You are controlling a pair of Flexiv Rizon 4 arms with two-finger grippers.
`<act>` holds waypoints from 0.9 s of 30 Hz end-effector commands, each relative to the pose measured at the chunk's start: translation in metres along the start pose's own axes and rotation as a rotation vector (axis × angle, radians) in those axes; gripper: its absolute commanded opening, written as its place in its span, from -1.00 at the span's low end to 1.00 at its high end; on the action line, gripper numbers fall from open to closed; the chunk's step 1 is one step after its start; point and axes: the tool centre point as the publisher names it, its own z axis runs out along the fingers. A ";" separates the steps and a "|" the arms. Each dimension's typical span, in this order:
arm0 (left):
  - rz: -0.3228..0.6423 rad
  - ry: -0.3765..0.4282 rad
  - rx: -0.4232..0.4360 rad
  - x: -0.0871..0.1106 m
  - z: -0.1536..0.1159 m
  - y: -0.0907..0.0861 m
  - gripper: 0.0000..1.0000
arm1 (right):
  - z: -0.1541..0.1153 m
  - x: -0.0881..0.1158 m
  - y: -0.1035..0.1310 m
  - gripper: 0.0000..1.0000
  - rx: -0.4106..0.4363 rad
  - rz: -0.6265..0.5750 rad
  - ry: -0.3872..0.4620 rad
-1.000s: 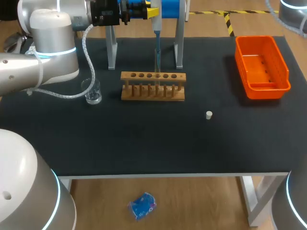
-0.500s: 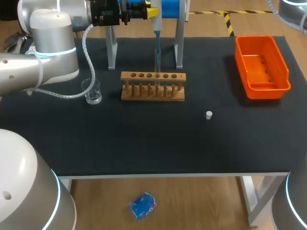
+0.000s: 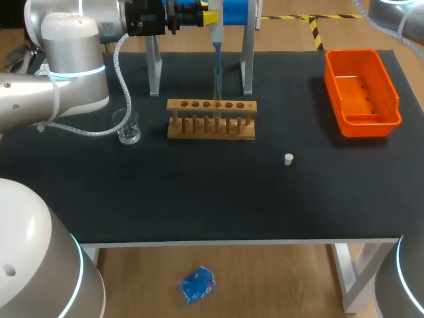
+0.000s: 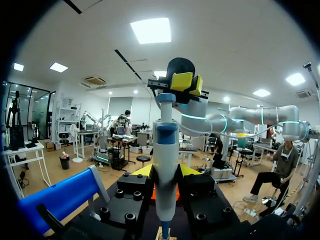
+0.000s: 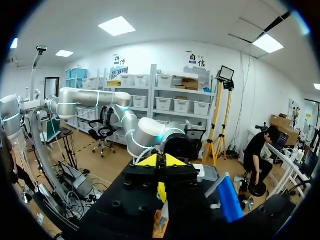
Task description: Invert the test tube, pick up the pipette, mount the tip to pipette, aspirate from beaker and dispense into the tube, eject the tip, return the pipette, and cap with the stopper.
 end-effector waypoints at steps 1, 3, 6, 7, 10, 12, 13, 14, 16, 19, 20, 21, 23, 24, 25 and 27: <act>0.002 0.000 0.002 -0.001 0.000 0.000 -1.00 | 0.006 -0.009 0.000 -1.00 -0.012 0.003 0.028; 0.002 0.000 0.002 -0.001 0.000 0.000 -1.00 | 0.009 -0.012 0.000 -1.00 -0.014 0.005 0.031; 0.002 0.000 0.002 -0.001 0.000 0.000 -1.00 | 0.013 -0.015 -0.001 -1.00 -0.021 0.010 0.041; 0.002 0.000 0.002 -0.001 0.000 0.000 -1.00 | 0.014 -0.015 -0.002 -1.00 -0.024 0.012 0.046; 0.002 0.000 0.002 -0.001 0.000 0.000 -1.00 | 0.017 -0.017 -0.003 -1.00 -0.030 0.016 0.051; 0.002 0.000 0.002 -0.001 0.000 0.000 -1.00 | 0.018 -0.019 -0.005 -1.00 -0.036 0.020 0.054; 0.002 0.000 0.002 -0.001 0.000 0.000 -1.00 | 0.019 -0.020 -0.006 -1.00 -0.040 0.023 0.055; 0.002 0.000 0.002 -0.001 0.000 0.000 -1.00 | 0.020 -0.021 -0.007 -1.00 -0.045 0.027 0.058; 0.002 0.000 0.002 -0.001 0.000 0.000 -1.00 | 0.021 -0.024 -0.008 -1.00 -0.048 0.032 0.059; 0.002 0.000 0.002 -0.001 0.000 0.000 -1.00 | 0.022 -0.027 -0.010 -1.00 -0.057 0.042 0.065; 0.002 0.000 0.002 -0.001 0.000 0.000 -1.00 | 0.022 -0.027 -0.010 -1.00 -0.058 0.045 0.068; 0.002 0.000 0.002 -0.001 0.000 0.000 -1.00 | 0.023 -0.028 -0.010 -1.00 -0.067 0.049 0.071; 0.002 0.000 0.002 -0.001 0.000 0.000 -1.00 | 0.023 -0.029 -0.011 -1.00 -0.069 0.050 0.073; 0.002 0.000 0.002 -0.001 0.000 0.000 -1.00 | 0.024 -0.030 -0.011 -1.00 -0.069 0.052 0.074; 0.002 0.000 0.002 -0.001 0.000 0.000 -1.00 | 0.024 -0.030 -0.011 -1.00 -0.071 0.053 0.075; 0.002 0.000 0.002 -0.001 0.000 0.000 -1.00 | 0.024 -0.031 -0.011 -1.00 -0.072 0.054 0.077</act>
